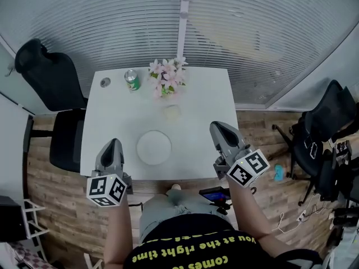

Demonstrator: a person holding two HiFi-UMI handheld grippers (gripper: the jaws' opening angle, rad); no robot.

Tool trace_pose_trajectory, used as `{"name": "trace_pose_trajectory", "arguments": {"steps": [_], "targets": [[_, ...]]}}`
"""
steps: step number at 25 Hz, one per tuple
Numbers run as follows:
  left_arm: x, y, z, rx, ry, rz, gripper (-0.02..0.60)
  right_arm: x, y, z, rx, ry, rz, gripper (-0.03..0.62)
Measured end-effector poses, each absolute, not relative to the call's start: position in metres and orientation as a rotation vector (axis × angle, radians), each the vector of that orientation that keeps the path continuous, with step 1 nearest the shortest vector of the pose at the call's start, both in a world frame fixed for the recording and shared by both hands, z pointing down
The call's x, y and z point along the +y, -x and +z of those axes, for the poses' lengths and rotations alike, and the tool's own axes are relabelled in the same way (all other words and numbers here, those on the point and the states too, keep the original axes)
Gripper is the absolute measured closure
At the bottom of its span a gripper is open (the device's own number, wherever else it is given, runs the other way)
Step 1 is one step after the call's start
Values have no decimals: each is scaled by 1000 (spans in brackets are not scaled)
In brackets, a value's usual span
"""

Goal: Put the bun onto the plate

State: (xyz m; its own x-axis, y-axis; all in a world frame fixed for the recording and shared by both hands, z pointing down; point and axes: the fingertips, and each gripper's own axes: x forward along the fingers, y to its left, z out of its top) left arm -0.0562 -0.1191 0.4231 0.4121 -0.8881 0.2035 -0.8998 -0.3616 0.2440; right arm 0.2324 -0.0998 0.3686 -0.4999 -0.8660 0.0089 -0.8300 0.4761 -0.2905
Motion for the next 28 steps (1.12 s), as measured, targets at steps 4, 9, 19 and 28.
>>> {"name": "trace_pose_trajectory", "arguments": {"steps": [4, 9, 19, 28], "targets": [[-122, 58, 422, -1548, -2358, 43, 580, -102, -232, 368, 2572, 1496, -386, 588], [-117, 58, 425, -1526, -2371, 57, 580, -98, -231, 366, 2561, 1507, -371, 589], [-116, 63, 420, -1510, -2381, 73, 580, -95, -228, 363, 2553, 1515, -383, 588], [-135, 64, 420, -1460, -2403, 86, 580, -108, -226, 358, 2528, 1559, -373, 589]]}}
